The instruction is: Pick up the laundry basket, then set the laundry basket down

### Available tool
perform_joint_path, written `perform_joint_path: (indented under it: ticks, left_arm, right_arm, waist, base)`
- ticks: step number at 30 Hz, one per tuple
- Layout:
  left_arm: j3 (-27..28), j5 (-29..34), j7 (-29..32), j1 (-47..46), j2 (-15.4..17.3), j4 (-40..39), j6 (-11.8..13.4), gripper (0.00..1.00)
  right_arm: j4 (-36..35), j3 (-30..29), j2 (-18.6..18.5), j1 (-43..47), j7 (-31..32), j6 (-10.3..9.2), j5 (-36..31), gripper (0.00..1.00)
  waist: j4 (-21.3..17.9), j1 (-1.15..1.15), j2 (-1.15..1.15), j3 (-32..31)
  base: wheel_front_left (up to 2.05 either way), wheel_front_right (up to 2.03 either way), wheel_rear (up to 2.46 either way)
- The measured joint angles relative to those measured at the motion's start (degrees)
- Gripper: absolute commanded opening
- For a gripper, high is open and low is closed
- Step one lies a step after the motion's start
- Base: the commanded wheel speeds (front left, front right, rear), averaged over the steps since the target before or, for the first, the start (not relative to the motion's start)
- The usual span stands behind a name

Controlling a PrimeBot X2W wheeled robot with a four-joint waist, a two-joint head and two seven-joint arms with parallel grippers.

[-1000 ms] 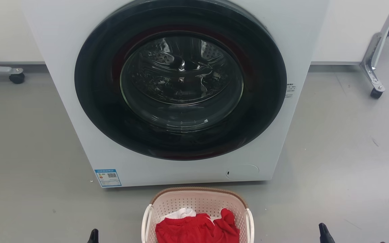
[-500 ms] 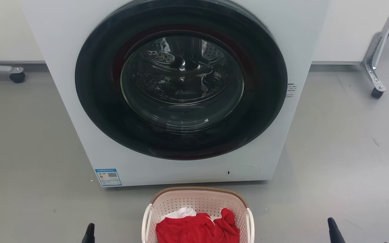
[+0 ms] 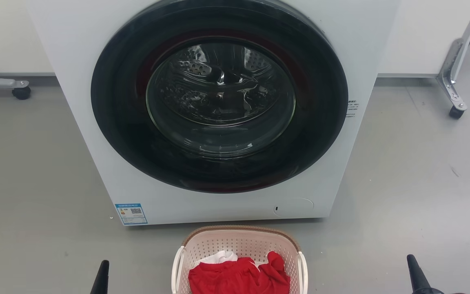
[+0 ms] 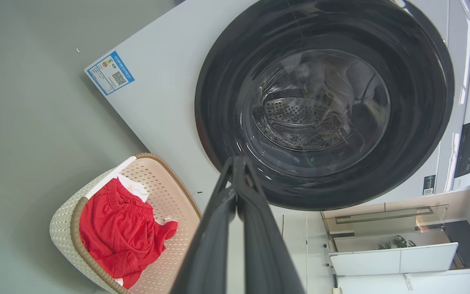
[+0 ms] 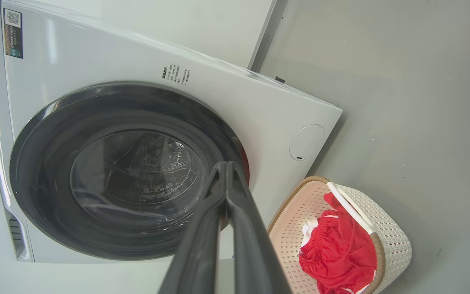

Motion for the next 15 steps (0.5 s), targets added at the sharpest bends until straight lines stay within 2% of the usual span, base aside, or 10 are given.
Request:
perform_joint_path:
  ticks: [15]
  left_arm:
    - [2.82, -11.04, 3.08, -1.98, -0.46, 0.08, -2.05, 0.00]
  right_arm:
    - [0.09, -4.02, 0.05, -1.71, 3.01, 2.42, 11.63, 0.00]
  waist:
    - [0.10, 0.00, 0.00, 0.11]
  base:
    - [0.00, 0.00, 0.00]
